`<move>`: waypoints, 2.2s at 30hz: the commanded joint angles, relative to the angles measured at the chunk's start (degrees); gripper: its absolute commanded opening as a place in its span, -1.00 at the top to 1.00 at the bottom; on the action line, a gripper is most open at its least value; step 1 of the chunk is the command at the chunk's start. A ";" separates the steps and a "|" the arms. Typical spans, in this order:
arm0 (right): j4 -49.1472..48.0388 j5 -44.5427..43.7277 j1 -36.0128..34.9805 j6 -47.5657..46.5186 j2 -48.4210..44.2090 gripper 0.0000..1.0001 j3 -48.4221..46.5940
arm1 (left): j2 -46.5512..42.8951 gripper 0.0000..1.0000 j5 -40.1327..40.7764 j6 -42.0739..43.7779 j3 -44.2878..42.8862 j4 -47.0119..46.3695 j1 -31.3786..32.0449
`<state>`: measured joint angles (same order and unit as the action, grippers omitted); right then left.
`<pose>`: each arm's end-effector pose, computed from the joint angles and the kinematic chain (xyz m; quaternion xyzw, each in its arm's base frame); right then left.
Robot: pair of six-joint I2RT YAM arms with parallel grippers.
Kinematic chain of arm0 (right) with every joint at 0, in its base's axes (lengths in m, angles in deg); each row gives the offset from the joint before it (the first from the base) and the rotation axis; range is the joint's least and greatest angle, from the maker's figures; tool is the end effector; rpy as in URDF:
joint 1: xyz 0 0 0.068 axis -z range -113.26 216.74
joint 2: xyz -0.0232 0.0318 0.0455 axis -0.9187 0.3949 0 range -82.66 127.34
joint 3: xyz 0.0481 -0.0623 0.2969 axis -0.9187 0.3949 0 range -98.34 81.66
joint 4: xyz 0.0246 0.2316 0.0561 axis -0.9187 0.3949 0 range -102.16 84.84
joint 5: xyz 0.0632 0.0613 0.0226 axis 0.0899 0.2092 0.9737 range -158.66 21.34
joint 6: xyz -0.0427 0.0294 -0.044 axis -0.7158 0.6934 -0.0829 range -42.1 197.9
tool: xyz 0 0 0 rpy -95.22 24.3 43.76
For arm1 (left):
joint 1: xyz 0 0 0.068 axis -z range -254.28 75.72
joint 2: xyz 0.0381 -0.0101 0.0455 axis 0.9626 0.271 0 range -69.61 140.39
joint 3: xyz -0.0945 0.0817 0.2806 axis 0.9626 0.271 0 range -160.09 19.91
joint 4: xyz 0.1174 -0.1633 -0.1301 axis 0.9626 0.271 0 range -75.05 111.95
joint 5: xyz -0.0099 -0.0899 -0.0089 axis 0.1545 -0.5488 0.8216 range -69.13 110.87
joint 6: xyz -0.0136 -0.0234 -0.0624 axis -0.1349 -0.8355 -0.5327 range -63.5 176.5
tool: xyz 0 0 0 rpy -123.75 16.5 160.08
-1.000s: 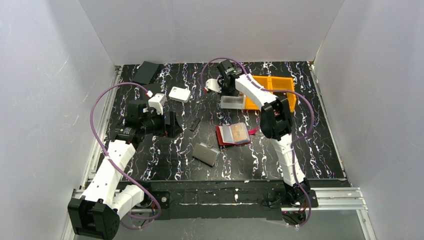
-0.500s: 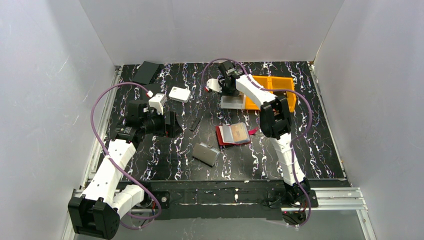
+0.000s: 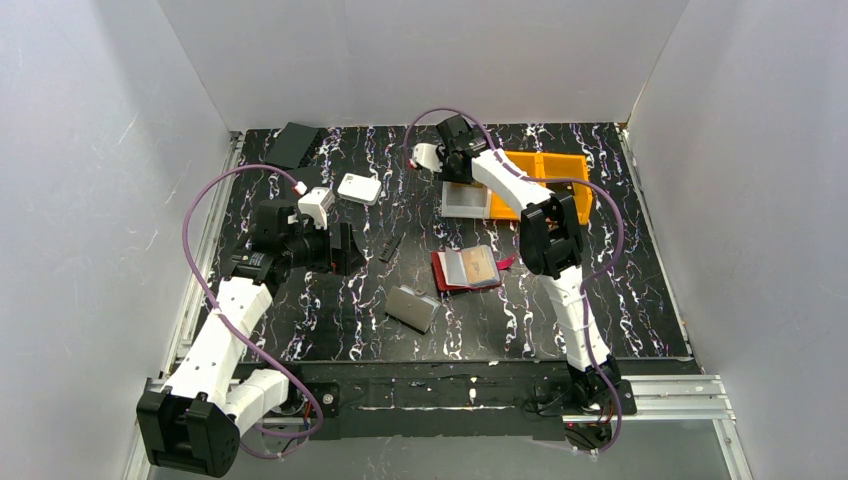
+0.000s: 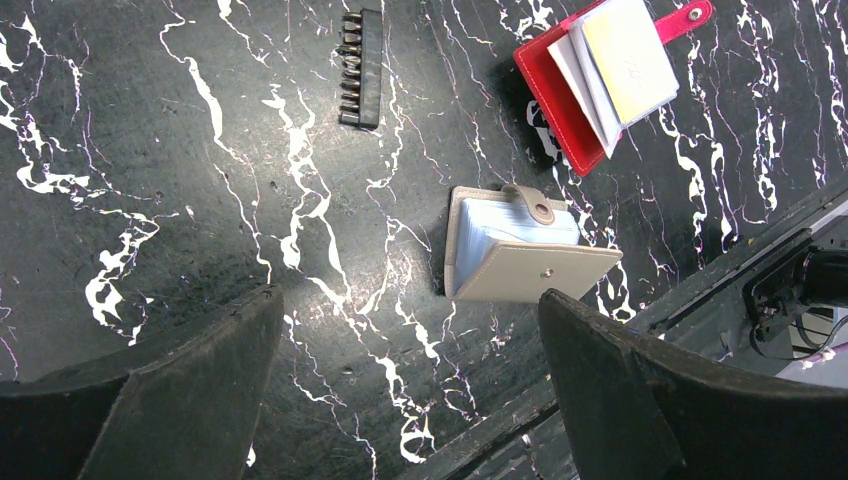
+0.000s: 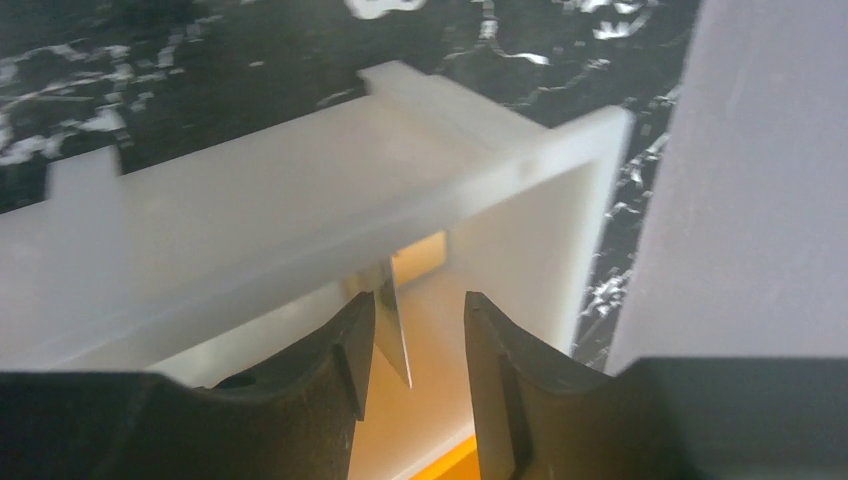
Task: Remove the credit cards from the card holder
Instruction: Place the credit card in the storage box, then remove the credit card from the card holder.
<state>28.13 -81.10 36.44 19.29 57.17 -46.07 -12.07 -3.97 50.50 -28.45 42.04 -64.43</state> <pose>0.4856 0.2702 0.2180 -0.6341 0.6962 -0.1778 0.2856 0.1805 -0.0546 0.3169 0.1263 0.8675 -0.2509 0.4106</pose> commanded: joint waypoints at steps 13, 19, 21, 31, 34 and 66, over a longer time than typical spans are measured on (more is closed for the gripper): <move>-7.64 -1.61 0.42 13.62 -14.89 -0.43 4.58 | 2.12 -0.97 0.05 -7.23 0.48 -0.48 -0.48; -5.74 23.37 4.50 26.25 -35.89 -0.75 25.35 | 3.95 -0.96 -15.86 -18.04 2.27 -9.65 -0.88; -6.68 36.61 8.35 30.33 -43.75 -0.80 34.51 | 3.85 -0.96 -18.29 -23.58 2.53 -12.85 0.06; -26.39 62.10 25.09 52.12 -59.74 -0.71 71.49 | 9.32 -0.84 -3.77 -34.88 -0.86 -23.13 24.31; -32.27 61.15 26.74 58.12 -60.77 -0.51 76.21 | 15.12 -0.81 1.63 -36.88 -4.21 -23.70 29.60; -30.46 41.45 13.08 53.64 -51.79 0.97 77.72 | 54.71 0.40 22.21 -33.57 -34.28 -0.89 39.13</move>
<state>-3.23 -36.14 50.27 75.27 5.39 34.17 42.61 16.03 15.49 -60.82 39.39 -25.35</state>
